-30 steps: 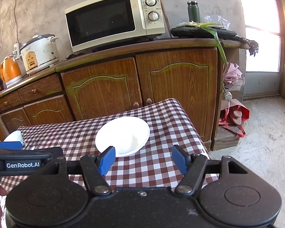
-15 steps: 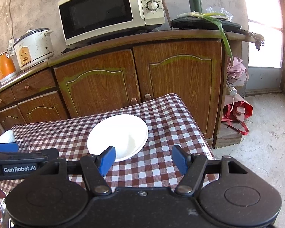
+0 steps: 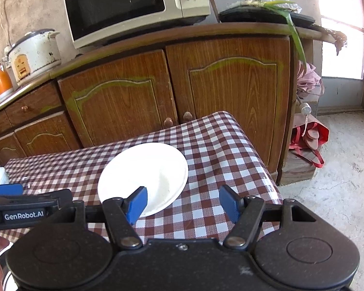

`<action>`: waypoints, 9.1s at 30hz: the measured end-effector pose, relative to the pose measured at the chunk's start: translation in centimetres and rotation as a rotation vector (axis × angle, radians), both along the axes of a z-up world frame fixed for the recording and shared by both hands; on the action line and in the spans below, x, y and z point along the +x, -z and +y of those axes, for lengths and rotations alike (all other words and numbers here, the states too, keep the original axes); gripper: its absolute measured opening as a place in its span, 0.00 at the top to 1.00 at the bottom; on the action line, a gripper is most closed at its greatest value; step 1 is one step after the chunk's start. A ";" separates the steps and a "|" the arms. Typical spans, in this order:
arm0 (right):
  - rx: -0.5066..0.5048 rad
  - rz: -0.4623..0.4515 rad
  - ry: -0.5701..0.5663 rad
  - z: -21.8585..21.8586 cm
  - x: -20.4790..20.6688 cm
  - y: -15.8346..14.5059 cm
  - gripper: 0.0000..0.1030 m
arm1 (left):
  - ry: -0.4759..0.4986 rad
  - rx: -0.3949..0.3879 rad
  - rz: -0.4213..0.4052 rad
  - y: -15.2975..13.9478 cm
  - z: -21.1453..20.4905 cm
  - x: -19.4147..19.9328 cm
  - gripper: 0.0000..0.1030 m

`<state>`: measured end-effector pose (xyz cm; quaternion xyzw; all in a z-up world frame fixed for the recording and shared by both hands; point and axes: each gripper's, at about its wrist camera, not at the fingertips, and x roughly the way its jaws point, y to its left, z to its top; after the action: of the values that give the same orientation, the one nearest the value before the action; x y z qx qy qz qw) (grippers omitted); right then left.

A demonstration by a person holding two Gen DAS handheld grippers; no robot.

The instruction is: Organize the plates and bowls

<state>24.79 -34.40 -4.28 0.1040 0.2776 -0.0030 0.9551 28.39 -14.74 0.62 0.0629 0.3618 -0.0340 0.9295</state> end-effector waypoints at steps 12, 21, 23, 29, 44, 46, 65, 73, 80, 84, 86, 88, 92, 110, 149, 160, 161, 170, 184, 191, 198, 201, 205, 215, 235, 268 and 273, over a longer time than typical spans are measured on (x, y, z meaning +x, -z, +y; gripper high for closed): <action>-0.002 0.035 -0.004 0.7 4.6 1.9 0.24 | 0.025 -0.036 0.032 2.2 -0.3 3.8 0.00; 0.002 0.058 -0.004 0.4 7.9 3.2 0.24 | 0.054 -0.070 0.063 4.0 -1.0 6.6 0.09; 0.006 0.056 0.009 0.4 8.3 3.6 0.24 | 0.060 -0.064 0.069 4.4 -1.2 7.1 0.14; 0.033 0.086 -0.001 0.8 9.7 5.1 0.35 | 0.090 -0.096 0.117 5.5 -1.0 8.7 0.36; 0.057 0.068 -0.008 1.7 9.5 6.1 0.80 | 0.179 -0.169 0.119 6.4 -0.8 8.0 0.76; 0.052 0.065 -0.020 2.0 9.1 5.8 0.79 | 0.175 -0.166 0.118 6.2 -0.5 7.5 0.75; 0.046 0.006 -0.031 4.2 2.6 -0.6 0.79 | 0.150 -0.122 0.032 -1.7 2.3 0.3 0.76; 0.045 -0.035 -0.045 6.2 -0.1 -3.8 0.79 | 0.129 -0.105 -0.010 -4.7 3.5 -2.0 0.75; 0.044 -0.057 -0.070 8.2 -1.9 -5.8 0.79 | 0.101 -0.095 -0.029 -6.6 5.3 -3.7 0.74; 0.044 -0.068 -0.087 9.5 -2.7 -6.7 0.79 | 0.082 -0.091 -0.036 -7.3 6.2 -4.4 0.73; 0.044 -0.074 -0.092 10.1 -3.1 -7.2 0.79 | 0.075 -0.082 -0.044 -7.6 6.6 -4.8 0.73; 0.043 -0.074 -0.098 10.7 -3.4 -7.5 0.79 | 0.067 -0.081 -0.046 -7.8 7.1 -5.3 0.73; 0.043 -0.079 -0.108 11.7 -4.2 -7.9 0.79 | 0.060 -0.090 -0.045 -8.3 8.3 -6.1 0.73; 0.030 -0.095 -0.152 16.2 -7.2 -9.6 0.79 | 0.012 -0.058 -0.080 -9.7 11.9 -9.5 0.72; 0.005 -0.114 -0.237 22.0 -12.0 -10.7 0.79 | -0.075 -0.064 -0.098 -10.4 16.8 -14.5 0.71; 0.000 -0.115 -0.263 23.4 -13.1 -10.7 0.79 | -0.097 -0.059 -0.104 -10.4 17.9 -15.9 0.71; 0.000 -0.116 -0.264 23.5 -13.2 -10.7 0.79 | -0.098 -0.059 -0.104 -10.4 18.0 -16.0 0.71; 0.000 -0.117 -0.282 24.4 -14.0 -10.6 0.79 | -0.113 -0.052 -0.106 -10.3 18.7 -16.7 0.70; -0.001 -0.119 -0.308 25.8 -15.0 -10.5 0.79 | -0.133 -0.053 -0.108 -10.1 19.8 -18.2 0.70; 0.005 -0.113 -0.321 26.4 -15.6 -9.9 0.79 | -0.150 -0.054 -0.105 -9.8 20.3 -18.7 0.70; 0.010 -0.111 -0.328 26.6 -16.2 -9.6 0.79 | -0.152 -0.055 -0.100 -9.4 20.6 -19.3 0.70; 0.012 -0.111 -0.330 26.7 -16.4 -9.4 0.79 | -0.154 -0.050 -0.102 -9.4 20.6 -19.5 0.70; 0.015 -0.112 -0.333 26.8 -16.6 -9.4 0.79 | -0.158 -0.052 -0.103 -9.2 20.7 -19.8 0.70; 0.015 -0.110 -0.340 27.1 -17.4 -8.6 0.79 | -0.162 -0.050 -0.101 -8.7 20.8 -20.6 0.70; 0.021 -0.109 -0.340 26.7 -18.9 -7.6 0.79 | -0.157 -0.049 -0.101 -7.7 20.5 -21.9 0.69; 0.018 -0.121 -0.326 25.8 -22.3 -6.7 0.79 | -0.151 -0.055 -0.106 -6.9 19.8 -24.6 0.68; 0.016 -0.124 -0.321 25.6 -22.9 -6.6 0.79 | -0.146 -0.057 -0.108 -6.7 19.5 -25.1 0.68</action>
<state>1.88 -8.83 2.28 0.0660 0.2312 0.1581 0.9577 3.26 4.71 7.34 0.0117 0.3136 0.0270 0.9491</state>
